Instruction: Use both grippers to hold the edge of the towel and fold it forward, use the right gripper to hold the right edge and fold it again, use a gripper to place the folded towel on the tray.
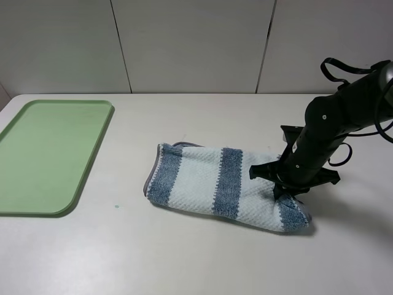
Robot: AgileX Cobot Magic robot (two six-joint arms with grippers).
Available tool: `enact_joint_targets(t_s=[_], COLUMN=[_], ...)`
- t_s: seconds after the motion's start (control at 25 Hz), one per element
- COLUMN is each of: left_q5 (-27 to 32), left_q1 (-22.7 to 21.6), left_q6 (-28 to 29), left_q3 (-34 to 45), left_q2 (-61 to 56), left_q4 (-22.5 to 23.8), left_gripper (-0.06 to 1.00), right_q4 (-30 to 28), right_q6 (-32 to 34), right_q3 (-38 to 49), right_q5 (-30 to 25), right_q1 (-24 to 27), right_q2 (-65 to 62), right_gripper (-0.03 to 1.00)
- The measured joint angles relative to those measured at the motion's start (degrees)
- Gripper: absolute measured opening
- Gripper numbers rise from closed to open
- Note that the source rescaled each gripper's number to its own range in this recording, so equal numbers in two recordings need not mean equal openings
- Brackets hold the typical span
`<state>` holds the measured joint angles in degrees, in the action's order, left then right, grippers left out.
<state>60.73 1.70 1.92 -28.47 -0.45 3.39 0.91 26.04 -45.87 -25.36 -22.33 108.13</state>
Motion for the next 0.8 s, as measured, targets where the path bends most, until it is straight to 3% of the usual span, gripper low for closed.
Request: enact_joint_targets(t_s=[0.12,0.44,0.8], left_q5=[0.00,0.00,0.00], left_q1=[0.00,0.00,0.00], left_q6=[0.00,0.00,0.00], left_q3=[0.00,0.00,0.00], left_q2=[0.00,0.00,0.00], left_q4=[0.00,0.00,0.00], left_gripper=[1.00,1.00,1.00], right_q4=[-2.51,-5.99,-11.68], right_q6=[0.02,0.02,0.02], right_q3=[0.25,0.54,-4.76], right_q5=[-1.31,-10.85,-24.68], right_q1=[0.17,2.48,2.78], right_q2=[-1.46,-10.39,-18.31], right_gripper=[0.12,0.12,0.12])
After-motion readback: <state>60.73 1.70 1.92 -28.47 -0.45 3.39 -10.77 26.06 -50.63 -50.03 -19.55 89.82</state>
